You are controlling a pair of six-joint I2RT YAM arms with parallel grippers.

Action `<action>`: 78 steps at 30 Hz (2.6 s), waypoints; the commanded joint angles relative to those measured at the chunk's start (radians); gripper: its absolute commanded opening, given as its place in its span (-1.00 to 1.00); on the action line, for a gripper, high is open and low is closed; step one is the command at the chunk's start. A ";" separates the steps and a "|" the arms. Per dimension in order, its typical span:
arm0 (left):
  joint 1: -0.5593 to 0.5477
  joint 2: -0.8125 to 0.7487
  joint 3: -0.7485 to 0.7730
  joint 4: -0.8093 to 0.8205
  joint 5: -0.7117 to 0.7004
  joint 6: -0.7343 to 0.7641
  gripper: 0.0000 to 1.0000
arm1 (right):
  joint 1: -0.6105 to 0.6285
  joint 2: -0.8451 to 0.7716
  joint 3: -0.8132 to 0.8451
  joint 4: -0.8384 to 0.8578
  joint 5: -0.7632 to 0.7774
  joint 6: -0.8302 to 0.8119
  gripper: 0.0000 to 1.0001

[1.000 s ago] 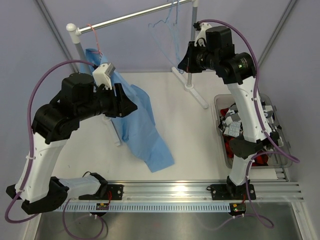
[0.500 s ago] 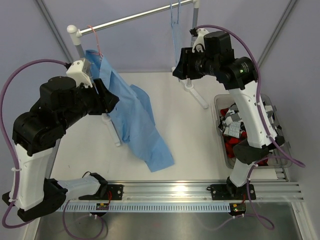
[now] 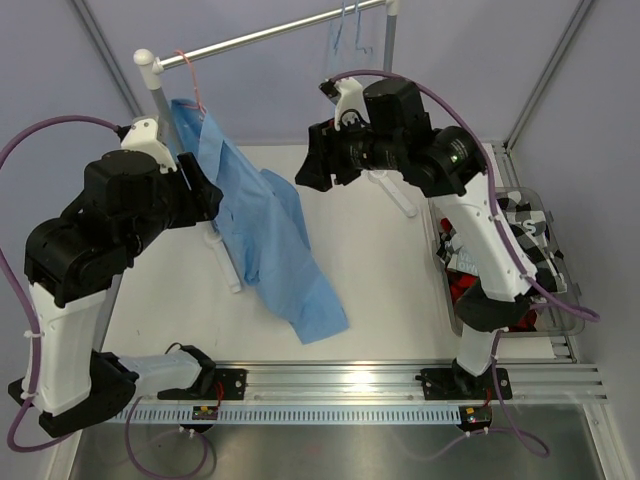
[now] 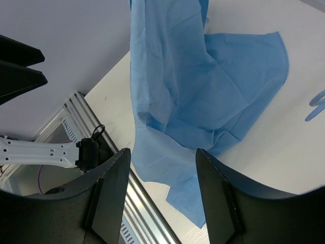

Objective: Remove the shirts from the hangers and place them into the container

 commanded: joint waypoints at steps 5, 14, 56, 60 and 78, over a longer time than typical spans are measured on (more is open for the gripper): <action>0.005 -0.023 0.029 -0.105 -0.024 -0.019 0.15 | 0.021 0.135 0.111 0.041 -0.157 -0.045 0.31; 0.003 -0.050 0.015 -0.140 -0.027 -0.022 0.18 | 0.056 0.217 0.129 0.103 -0.200 -0.034 0.32; 0.003 -0.195 -0.255 0.088 0.197 0.061 0.25 | 0.119 0.153 0.157 0.255 0.068 -0.152 -1.00; 0.005 -0.182 -0.283 0.145 0.283 0.076 0.22 | 0.119 0.112 0.148 0.268 0.111 -0.154 -1.00; 0.003 -0.123 -0.115 0.527 0.399 0.207 0.02 | 0.119 -0.242 -0.182 0.086 0.265 -0.082 -1.00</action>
